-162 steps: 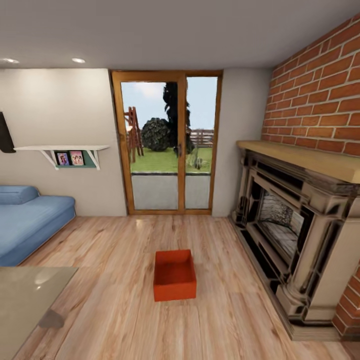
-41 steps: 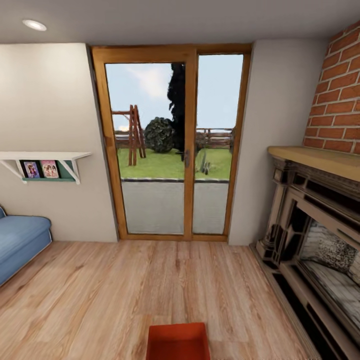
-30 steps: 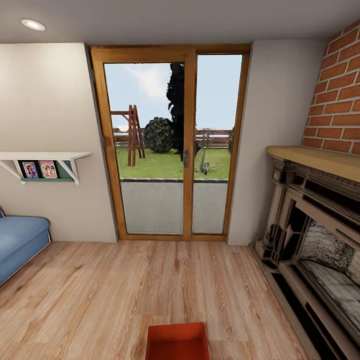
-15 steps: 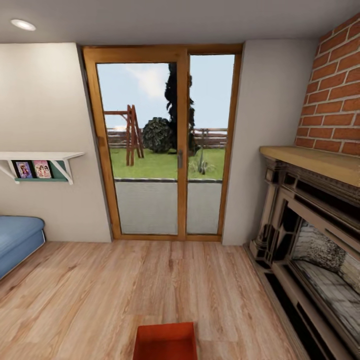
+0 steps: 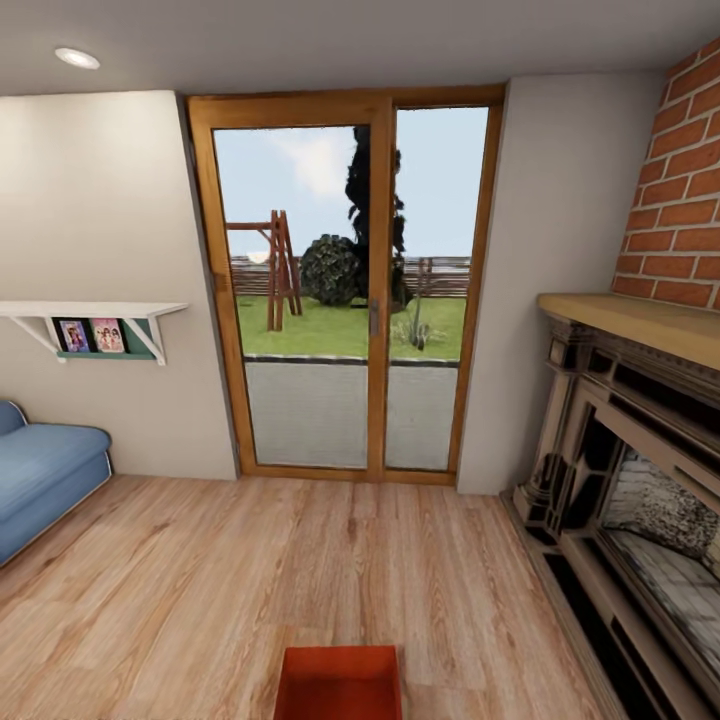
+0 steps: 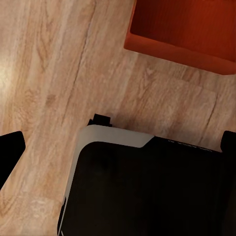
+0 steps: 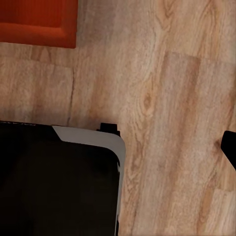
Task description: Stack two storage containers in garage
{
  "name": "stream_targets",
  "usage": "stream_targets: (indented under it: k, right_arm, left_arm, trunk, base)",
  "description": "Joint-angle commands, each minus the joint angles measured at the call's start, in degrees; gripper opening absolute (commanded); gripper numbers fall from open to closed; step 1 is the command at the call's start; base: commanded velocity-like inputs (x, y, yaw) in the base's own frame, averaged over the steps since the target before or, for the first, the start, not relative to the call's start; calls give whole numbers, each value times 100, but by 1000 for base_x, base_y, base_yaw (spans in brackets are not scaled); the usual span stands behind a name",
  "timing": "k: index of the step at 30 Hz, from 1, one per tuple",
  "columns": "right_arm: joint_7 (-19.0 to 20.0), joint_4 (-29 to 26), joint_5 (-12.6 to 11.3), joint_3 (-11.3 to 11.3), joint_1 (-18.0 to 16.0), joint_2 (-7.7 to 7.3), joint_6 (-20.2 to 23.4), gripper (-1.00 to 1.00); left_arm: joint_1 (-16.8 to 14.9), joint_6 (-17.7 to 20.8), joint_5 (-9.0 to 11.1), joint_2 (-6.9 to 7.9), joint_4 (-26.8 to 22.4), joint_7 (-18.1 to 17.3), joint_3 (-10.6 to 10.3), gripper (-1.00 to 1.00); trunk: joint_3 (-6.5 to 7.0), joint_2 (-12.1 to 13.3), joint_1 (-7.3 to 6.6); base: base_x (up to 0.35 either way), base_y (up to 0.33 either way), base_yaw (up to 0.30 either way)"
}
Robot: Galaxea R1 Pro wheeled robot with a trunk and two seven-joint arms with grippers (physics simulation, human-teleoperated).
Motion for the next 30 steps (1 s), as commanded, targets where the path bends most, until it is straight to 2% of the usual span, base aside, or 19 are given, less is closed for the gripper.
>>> stream_targets:
  k: [1, 11, 22, 30]
  right_arm:
    - [6, 14, 54, -7, -5, -3, -29, 100]
    - [6, 14, 54, -7, -5, -5, -33, 100]
    - [6, 14, 54, -7, -5, -7, -22, 100]
    - [6, 14, 54, -7, -5, -12, -37, 100]
  left_arm:
    - [-1, 12, 52, 0, 0, 3, -48, 100]
    - [-1, 17, 52, 0, 0, 3, -48, 100]
    - [-1, 15, 52, 0, 0, 3, -48, 100]
    - [-1, 15, 52, 0, 0, 3, -48, 100]
  trunk:
    - [-2, -4, 2]
    - [-2, -4, 2]
    - [-2, -4, 2]
    - [-2, -4, 2]
  base:
    - [0, 0, 8]
    - [0, 5, 1]
    - [0, 92, 0]
    - [0, 216, 0]
